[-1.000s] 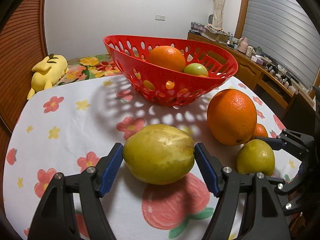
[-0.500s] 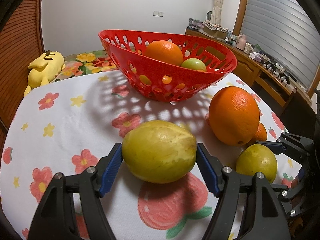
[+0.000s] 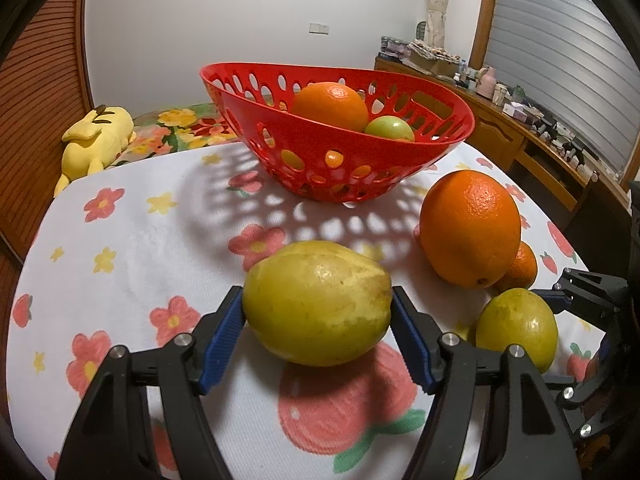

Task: Organize fruits
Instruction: 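Lift and carry both pears over the red basket with both tools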

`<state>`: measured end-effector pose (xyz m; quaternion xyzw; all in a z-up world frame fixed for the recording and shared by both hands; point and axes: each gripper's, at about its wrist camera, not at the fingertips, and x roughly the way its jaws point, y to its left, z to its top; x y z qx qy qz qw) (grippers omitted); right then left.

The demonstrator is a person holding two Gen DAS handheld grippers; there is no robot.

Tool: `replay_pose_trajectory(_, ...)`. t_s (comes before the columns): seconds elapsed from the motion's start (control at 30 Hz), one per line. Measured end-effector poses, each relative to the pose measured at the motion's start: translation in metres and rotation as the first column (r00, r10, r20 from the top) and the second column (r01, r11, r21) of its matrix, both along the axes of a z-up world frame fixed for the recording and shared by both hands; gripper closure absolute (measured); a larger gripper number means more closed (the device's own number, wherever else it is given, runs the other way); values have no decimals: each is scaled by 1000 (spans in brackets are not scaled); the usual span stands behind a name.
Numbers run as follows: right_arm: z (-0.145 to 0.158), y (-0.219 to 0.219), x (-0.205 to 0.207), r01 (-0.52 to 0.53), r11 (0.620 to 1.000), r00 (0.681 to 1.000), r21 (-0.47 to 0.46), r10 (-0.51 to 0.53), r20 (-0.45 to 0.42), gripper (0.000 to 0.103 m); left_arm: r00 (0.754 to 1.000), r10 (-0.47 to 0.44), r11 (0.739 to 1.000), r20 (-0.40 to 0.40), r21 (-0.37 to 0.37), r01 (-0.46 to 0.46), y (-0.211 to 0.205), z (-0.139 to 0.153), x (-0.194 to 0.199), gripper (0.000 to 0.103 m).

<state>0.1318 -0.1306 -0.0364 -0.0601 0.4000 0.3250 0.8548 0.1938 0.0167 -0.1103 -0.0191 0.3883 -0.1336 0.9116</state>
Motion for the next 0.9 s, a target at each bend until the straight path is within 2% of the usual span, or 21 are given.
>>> replay_pose_trajectory(0.37,8,2,-2,-10,1000,1000,-17,11,28,32,998,2,999,62,-47,0,4,32,-8,32)
replay_pose_trajectory(0.67,50,-9,2,-1,1000,994,6,0,108,32,992,0,999,124,-43,6,1,63,-5,32)
replay_pose_trajectory(0.9,83,-18,22,16,1000,987,13,-18,162,32,988,-4,999,157,-46,11,-2,80,4,32)
